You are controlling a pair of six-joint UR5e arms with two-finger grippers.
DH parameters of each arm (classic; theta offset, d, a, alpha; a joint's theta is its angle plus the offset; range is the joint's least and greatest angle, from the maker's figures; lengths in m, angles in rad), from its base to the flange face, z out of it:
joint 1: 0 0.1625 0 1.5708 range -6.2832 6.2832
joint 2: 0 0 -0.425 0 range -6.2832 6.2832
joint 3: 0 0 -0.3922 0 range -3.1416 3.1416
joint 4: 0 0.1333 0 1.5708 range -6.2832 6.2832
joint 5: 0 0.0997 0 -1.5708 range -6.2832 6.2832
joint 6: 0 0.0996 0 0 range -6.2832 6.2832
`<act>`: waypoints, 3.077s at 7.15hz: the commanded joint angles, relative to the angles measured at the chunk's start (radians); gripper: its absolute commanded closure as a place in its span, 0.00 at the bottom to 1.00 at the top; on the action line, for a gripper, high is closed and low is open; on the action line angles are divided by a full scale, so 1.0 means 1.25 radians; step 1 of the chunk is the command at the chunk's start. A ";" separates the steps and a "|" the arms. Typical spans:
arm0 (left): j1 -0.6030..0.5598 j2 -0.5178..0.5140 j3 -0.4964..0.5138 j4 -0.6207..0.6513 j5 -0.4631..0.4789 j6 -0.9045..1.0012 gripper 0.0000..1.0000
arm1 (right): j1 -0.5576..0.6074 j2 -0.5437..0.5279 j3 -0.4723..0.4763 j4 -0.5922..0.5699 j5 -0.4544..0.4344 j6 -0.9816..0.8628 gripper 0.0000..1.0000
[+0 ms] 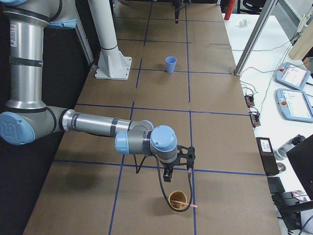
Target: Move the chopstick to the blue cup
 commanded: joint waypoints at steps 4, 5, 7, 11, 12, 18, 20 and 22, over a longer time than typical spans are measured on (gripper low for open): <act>-0.203 0.041 0.052 0.076 -0.017 0.333 0.00 | 0.024 0.128 -0.253 0.154 -0.060 0.094 0.00; -0.224 0.041 0.077 0.075 -0.028 0.378 0.00 | 0.024 0.161 -0.304 0.169 -0.060 0.101 0.00; -0.244 0.041 0.097 0.076 -0.055 0.417 0.00 | 0.023 0.184 -0.367 0.203 -0.061 0.102 0.00; -0.243 0.043 0.096 0.076 -0.058 0.415 0.00 | 0.022 0.215 -0.417 0.206 -0.091 0.103 0.03; -0.243 0.043 0.096 0.075 -0.057 0.415 0.00 | 0.022 0.225 -0.429 0.206 -0.092 0.103 0.10; -0.242 0.039 0.092 0.076 -0.059 0.406 0.00 | 0.034 0.225 -0.385 0.204 -0.089 0.102 1.00; -0.242 0.040 0.090 0.076 -0.059 0.406 0.00 | 0.103 0.202 -0.300 0.195 -0.058 0.101 1.00; -0.242 0.041 0.089 0.077 -0.059 0.406 0.00 | 0.142 0.176 -0.207 0.125 -0.053 0.075 1.00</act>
